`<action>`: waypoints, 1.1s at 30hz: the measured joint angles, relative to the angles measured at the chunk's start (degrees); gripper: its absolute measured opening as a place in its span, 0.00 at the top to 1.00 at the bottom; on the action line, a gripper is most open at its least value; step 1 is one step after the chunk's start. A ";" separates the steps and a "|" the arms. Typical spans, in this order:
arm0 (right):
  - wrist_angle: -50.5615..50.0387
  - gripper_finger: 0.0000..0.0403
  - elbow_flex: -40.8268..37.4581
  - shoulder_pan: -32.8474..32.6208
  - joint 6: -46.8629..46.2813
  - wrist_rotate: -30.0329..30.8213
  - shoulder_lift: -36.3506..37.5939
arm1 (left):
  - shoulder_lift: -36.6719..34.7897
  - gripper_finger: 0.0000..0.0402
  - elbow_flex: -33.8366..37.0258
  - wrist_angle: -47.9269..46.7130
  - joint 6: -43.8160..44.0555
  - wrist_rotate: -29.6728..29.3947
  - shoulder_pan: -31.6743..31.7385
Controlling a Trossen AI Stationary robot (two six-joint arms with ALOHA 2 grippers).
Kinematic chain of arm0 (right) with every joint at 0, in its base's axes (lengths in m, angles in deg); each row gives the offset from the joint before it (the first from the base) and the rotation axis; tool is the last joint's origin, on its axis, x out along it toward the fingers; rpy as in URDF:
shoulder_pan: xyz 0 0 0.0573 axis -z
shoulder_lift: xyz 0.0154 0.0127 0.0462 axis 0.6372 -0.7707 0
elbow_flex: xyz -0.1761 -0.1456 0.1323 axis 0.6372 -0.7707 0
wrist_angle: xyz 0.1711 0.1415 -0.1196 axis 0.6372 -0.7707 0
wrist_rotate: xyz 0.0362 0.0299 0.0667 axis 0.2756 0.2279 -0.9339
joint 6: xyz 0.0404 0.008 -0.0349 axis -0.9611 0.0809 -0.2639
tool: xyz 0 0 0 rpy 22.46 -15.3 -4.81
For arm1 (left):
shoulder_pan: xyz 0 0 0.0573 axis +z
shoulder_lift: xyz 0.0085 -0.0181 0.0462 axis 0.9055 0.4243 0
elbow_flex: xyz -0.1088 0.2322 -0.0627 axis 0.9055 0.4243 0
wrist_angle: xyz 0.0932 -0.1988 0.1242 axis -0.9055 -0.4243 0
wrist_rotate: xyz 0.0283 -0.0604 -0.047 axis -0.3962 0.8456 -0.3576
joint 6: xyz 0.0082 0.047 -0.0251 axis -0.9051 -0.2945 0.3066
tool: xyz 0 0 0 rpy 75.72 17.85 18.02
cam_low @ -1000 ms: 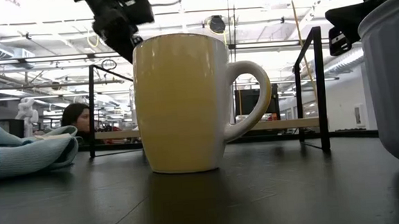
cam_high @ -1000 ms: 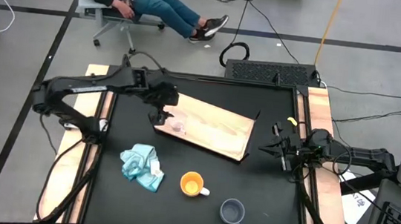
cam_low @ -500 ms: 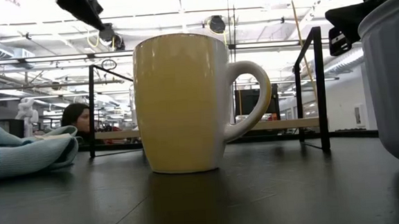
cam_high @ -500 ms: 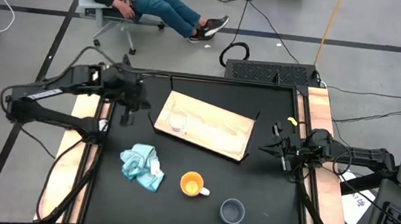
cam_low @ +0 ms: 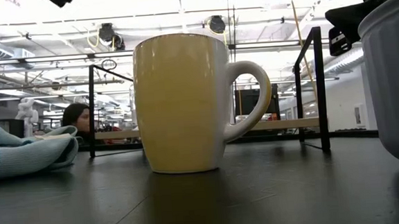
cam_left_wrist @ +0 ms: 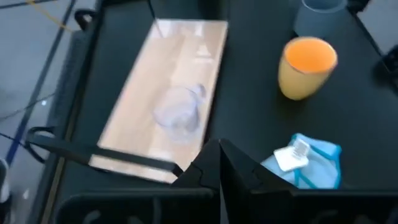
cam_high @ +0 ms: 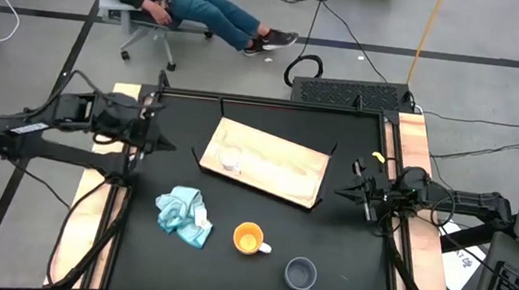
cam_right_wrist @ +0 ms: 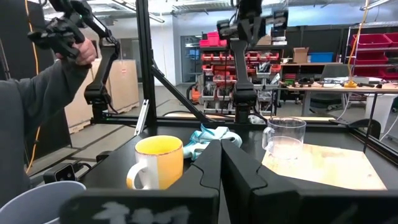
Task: Stack small to large cups/mugs on shelf
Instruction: Put the gray mug on the shelf
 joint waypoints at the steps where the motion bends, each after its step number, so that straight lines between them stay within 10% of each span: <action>1: -0.02 1.00 0.00 -0.01 0.00 0.00 0.02 | -1.46 1.00 2.12 0.67 0.81 -0.44 -0.60; 17: -0.40 1.00 -0.02 0.01 0.02 0.00 0.00 | -20.85 1.00 30.32 29.20 16.71 -12.88 -10.45; 33: -2.14 1.00 -0.02 0.02 0.03 0.00 0.01 | -23.70 1.00 50.24 51.85 16.61 -20.04 -18.08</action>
